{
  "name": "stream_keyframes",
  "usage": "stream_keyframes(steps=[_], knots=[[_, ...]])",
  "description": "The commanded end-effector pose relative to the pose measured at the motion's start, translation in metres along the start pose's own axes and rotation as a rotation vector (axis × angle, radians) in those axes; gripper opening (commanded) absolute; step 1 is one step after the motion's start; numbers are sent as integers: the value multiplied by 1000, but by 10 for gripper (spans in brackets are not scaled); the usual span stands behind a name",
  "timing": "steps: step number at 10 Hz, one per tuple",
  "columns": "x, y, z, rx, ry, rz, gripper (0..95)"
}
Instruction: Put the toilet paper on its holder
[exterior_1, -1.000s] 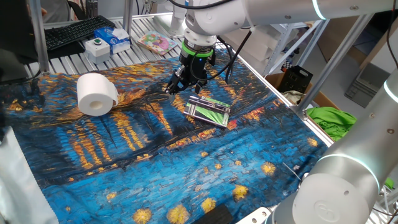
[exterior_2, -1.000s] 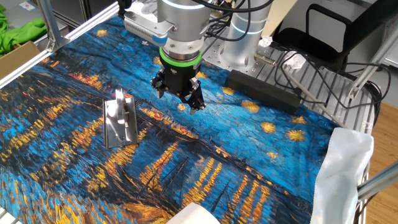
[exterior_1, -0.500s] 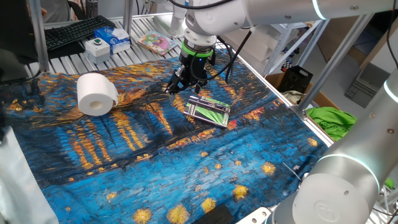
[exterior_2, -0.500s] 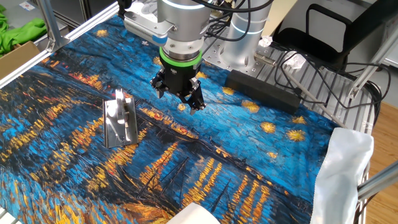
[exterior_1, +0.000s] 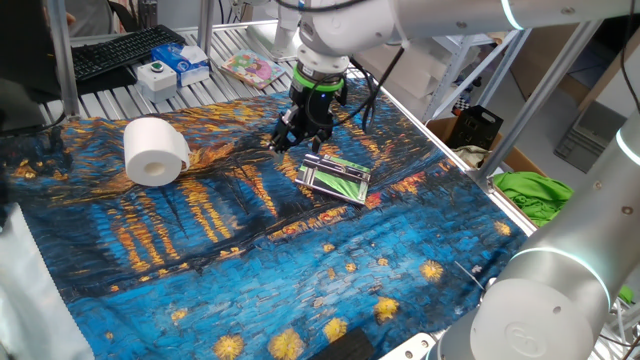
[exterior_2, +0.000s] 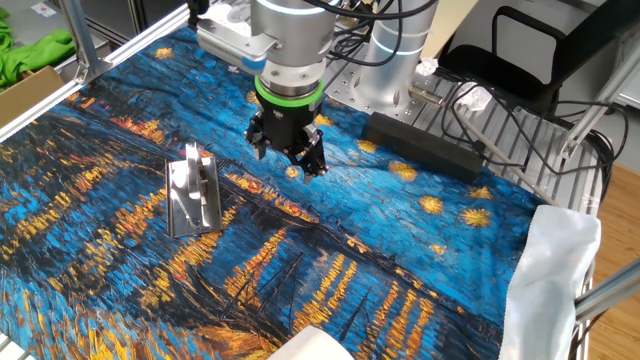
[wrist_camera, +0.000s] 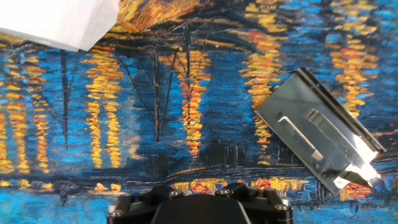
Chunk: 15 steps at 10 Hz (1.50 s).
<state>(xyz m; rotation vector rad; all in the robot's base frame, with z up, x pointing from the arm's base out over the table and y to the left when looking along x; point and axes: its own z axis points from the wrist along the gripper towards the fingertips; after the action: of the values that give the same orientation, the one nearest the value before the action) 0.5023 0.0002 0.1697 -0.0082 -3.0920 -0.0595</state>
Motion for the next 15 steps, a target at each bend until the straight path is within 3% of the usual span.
stream_keyframes(steps=[1,13,15], knots=[[2,0,0,2,-5,1,0],[1,2,4,-1,-8,26,0],[1,2,4,-5,3,51,0]])
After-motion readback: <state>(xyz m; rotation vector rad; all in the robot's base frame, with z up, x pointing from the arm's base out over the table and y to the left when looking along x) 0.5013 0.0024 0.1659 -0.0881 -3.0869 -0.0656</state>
